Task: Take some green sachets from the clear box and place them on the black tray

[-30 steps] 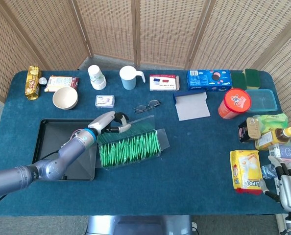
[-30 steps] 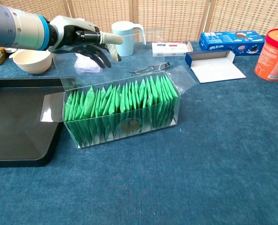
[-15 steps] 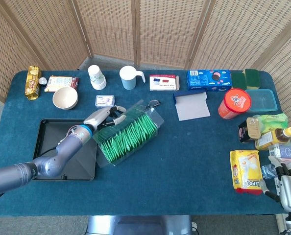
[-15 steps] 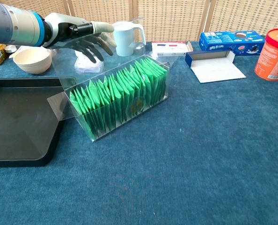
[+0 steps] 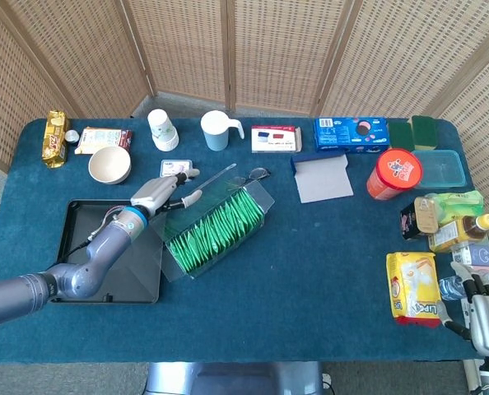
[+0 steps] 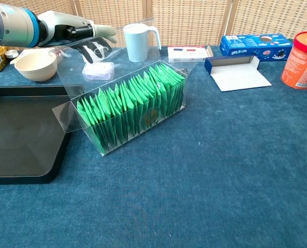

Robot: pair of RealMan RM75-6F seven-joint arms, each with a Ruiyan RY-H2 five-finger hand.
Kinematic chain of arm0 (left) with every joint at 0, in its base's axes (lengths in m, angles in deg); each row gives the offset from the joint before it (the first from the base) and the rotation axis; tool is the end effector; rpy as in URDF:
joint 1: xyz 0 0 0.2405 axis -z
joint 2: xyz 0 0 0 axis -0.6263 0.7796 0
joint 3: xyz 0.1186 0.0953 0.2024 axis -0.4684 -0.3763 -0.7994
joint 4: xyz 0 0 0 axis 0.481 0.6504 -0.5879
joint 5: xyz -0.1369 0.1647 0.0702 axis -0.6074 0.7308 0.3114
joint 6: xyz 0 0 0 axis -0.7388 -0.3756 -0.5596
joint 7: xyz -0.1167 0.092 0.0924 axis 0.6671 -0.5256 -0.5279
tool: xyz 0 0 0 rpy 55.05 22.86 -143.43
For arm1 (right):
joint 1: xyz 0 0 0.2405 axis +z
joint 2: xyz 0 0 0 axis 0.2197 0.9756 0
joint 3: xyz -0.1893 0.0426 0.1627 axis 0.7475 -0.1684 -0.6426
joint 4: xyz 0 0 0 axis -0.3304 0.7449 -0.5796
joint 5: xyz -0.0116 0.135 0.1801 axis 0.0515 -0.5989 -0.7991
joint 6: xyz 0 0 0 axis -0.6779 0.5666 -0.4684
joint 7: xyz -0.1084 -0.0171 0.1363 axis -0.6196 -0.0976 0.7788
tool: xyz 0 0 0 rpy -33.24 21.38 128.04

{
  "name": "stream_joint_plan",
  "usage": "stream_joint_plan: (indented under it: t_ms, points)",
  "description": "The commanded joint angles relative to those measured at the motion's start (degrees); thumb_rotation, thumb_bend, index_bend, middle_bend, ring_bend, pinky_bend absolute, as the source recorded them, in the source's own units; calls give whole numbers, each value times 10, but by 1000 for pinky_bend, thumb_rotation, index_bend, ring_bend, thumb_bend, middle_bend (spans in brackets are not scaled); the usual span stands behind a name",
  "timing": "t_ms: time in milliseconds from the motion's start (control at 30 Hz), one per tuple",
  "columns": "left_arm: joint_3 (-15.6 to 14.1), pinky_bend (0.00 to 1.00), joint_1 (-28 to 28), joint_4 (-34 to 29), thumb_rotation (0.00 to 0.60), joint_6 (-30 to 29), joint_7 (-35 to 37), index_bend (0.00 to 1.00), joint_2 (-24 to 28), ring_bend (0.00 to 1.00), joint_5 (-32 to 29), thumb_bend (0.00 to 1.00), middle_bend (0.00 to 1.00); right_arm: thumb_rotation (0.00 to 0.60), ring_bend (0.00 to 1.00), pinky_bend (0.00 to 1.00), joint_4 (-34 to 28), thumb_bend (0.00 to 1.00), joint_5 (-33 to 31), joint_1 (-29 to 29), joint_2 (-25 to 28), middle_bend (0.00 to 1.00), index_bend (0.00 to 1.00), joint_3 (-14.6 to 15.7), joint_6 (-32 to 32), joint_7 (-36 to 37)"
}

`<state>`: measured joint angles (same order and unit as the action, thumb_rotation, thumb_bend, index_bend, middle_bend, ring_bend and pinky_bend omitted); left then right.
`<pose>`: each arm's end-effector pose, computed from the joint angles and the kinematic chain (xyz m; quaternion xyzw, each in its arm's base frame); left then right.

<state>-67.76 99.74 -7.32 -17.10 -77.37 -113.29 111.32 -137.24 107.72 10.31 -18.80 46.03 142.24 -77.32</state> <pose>-0.1077 0.4480 -0.0031 -0.6796 -0.5571 -0.3358 0.3391 -0.3462 -0.1720 0.1375 0.5441 -0.4107 0.3665 0.6332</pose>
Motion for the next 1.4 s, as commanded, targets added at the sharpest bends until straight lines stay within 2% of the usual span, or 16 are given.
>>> stream_joint_plan:
  t_ms: [33, 167, 233, 300, 400, 467, 567, 700, 867, 1033, 1133, 1300, 1400]
  points:
    - [-41, 199, 17, 0, 80, -30, -75, 43, 8, 119, -7, 288, 78, 503, 245, 277, 0, 390, 1, 0, 0, 223, 164, 0, 1, 2]
    - [-77, 199, 32, -5, 120, -85, -168, 28, 4, 76, -25, 289, 38, 503, 245, 277, 0, 390, 3, 0, -1, 223, 164, 1, 1, 2]
    - [-94, 199, 40, -11, 174, -109, -218, 17, 3, 56, -40, 289, 20, 504, 245, 277, 0, 390, 4, 0, -2, 223, 164, 0, 2, 2]
    - [-105, 199, 46, -18, 265, -127, -257, 5, 3, 25, -54, 288, 3, 504, 245, 277, 0, 390, 4, 0, -2, 223, 164, 0, 3, 3]
    - [-122, 199, 51, -29, 352, -154, -313, 0, 0, 1, -65, 288, 0, 504, 245, 277, 1, 390, 5, -1, -3, 223, 164, 1, 3, 5]
    - [-131, 199, 52, -35, 386, -165, -341, 0, -1, 0, -68, 288, 0, 503, 245, 277, 2, 390, 5, -1, -3, 223, 164, 1, 4, 7]
    - [-133, 199, 48, -41, 397, -176, -356, 0, -1, 0, -70, 288, 0, 503, 245, 277, 2, 390, 6, -2, -3, 223, 164, 1, 5, 9]
    - [-122, 199, 36, -61, 393, -197, -348, 0, 10, 0, -48, 287, 0, 504, 245, 277, 3, 390, 8, -2, -2, 223, 164, 1, 6, 12]
    - [-98, 199, 5, -119, 395, -241, -297, 4, 54, 0, 43, 287, 0, 504, 245, 277, 2, 390, 9, -2, -1, 223, 164, 1, 7, 15]
    - [-81, 199, -22, -171, 403, -260, -250, 46, 95, 0, 129, 286, 0, 503, 245, 277, 2, 390, 11, -1, -2, 223, 164, 0, 6, 15]
    - [-77, 199, -34, -194, 438, -269, -233, 93, 110, 0, 181, 287, 0, 504, 245, 277, 2, 390, 12, -1, -3, 223, 164, 0, 7, 15]
    - [-82, 196, -43, -219, 586, -250, -224, 264, 118, 0, 235, 287, 16, 503, 245, 277, 2, 390, 14, -2, -4, 223, 164, 1, 9, 16]
    - [-86, 193, -40, -222, 600, -227, -235, 311, 114, 0, 243, 287, 19, 504, 245, 277, 2, 390, 14, -3, -4, 223, 164, 1, 11, 17]
